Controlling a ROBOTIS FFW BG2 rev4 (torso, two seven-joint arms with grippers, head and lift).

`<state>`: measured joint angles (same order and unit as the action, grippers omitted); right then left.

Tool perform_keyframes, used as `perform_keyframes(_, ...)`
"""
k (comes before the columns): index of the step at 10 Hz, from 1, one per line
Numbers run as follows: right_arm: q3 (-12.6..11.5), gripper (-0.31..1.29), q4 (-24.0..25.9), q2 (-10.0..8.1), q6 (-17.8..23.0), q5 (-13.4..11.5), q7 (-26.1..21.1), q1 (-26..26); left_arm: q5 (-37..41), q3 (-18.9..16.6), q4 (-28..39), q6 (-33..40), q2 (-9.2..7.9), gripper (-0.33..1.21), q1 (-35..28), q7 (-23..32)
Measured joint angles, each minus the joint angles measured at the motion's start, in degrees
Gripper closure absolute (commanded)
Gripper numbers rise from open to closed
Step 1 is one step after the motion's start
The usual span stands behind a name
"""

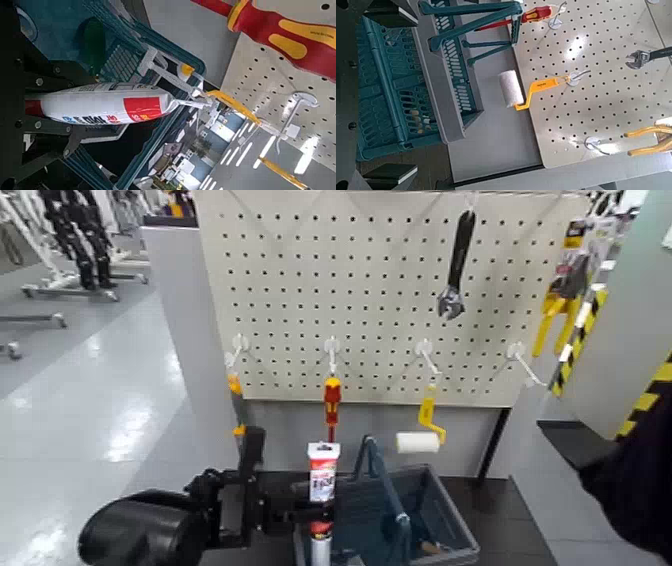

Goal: Put the red glue tube into the crate.

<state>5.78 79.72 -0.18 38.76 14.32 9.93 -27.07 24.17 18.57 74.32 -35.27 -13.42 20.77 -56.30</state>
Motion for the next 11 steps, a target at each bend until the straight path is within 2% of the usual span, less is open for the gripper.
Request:
perform_keyframes(1,0.01,0.03,-0.01,0.0,0.0,0.0,0.0,0.03,-0.47,0.01,-0.36,0.28,0.03,0.66,0.06,0.27)
perform_keyframes(2,0.05,0.03,-0.01,0.0,0.0,0.0,0.0,0.04,-1.07,0.0,-0.43,0.22,0.05,-0.15,0.2,0.57)
perform_keyframes(3,0.1,0.03,-0.01,0.0,0.0,0.01,0.0,0.05,-1.68,-0.08,-0.41,-0.02,0.09,-0.16,0.35,0.66)
perform_keyframes(4,0.11,0.03,-0.01,0.0,0.02,0.04,0.0,0.04,-1.9,-0.14,-0.27,-0.04,0.1,-0.11,0.53,0.61)
perform_keyframes(5,0.15,0.03,-0.01,0.0,0.07,0.08,0.0,0.01,-2.01,-0.22,-0.16,0.24,0.08,-0.19,0.61,0.66)
perform_keyframes(11,0.19,0.03,0.0,0.0,0.35,0.09,-0.08,-0.04,-2.29,-0.31,0.55,0.64,0.19,-0.19,0.8,0.76)
